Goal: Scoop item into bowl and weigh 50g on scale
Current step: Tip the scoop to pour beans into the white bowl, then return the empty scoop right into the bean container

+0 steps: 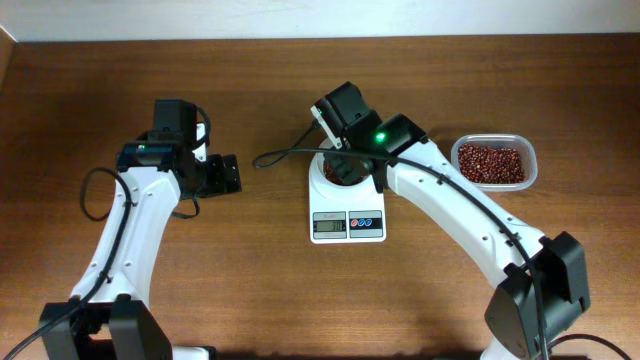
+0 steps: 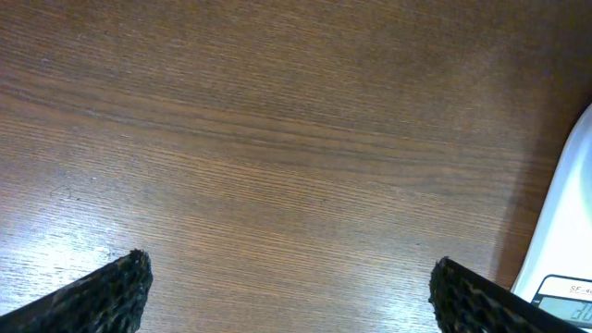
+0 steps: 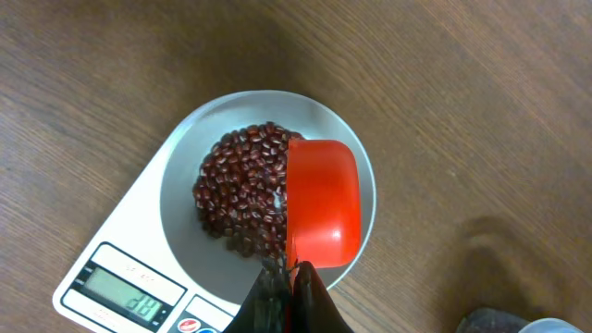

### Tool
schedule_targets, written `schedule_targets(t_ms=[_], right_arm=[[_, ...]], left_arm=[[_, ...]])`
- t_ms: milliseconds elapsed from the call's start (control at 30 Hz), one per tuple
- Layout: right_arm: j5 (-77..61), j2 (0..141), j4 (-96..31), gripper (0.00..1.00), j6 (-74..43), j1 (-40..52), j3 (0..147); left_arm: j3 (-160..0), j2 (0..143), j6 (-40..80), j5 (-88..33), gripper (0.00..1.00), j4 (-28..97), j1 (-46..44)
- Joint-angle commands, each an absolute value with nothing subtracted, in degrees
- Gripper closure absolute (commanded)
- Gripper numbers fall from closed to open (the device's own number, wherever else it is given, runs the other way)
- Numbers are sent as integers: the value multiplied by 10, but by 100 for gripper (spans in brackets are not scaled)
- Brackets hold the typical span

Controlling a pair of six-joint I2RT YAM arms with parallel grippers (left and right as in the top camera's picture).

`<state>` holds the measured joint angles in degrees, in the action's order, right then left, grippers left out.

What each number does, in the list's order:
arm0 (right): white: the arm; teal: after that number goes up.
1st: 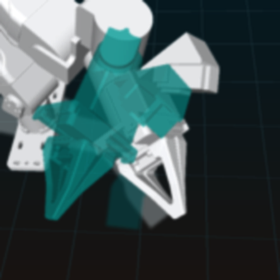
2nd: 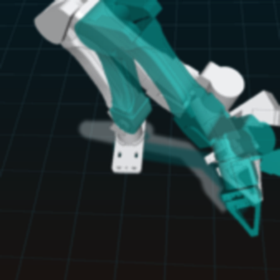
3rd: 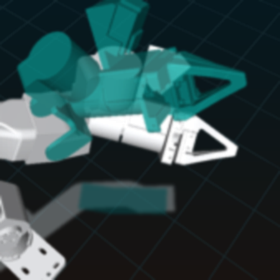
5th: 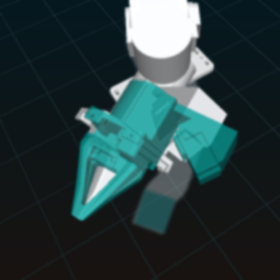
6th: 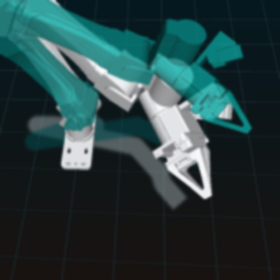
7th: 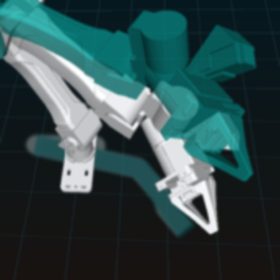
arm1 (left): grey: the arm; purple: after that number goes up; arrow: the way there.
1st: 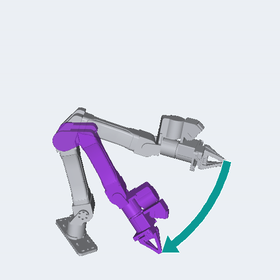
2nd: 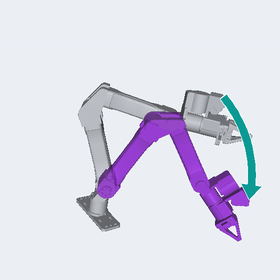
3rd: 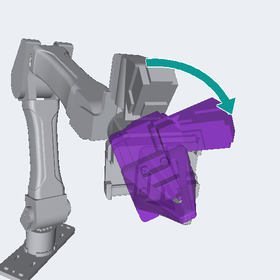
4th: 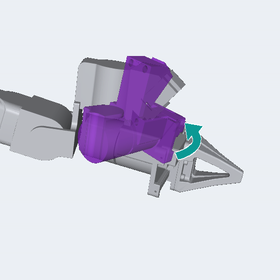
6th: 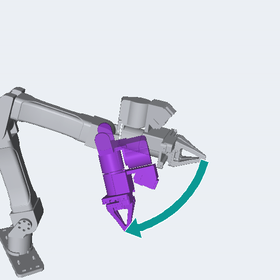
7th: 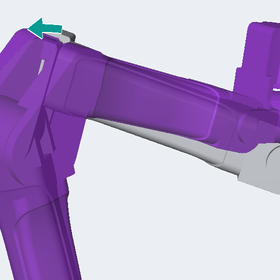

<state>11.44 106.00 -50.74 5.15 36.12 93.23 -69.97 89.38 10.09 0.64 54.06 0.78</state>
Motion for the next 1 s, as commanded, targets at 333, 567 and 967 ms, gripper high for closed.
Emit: schedule_targets(t_ms=[333,567,967], right_arm=[[-146,1045,-509,96,25,274,948],[-380,1032,-542,96,25,86,957],[-105,1034,-700,96,25,-131,957]], left_arm=[[-708,894,95,8,1,541,9],[-708,894,95,8,1,541,9],[-708,894,95,8,1,541,9]])
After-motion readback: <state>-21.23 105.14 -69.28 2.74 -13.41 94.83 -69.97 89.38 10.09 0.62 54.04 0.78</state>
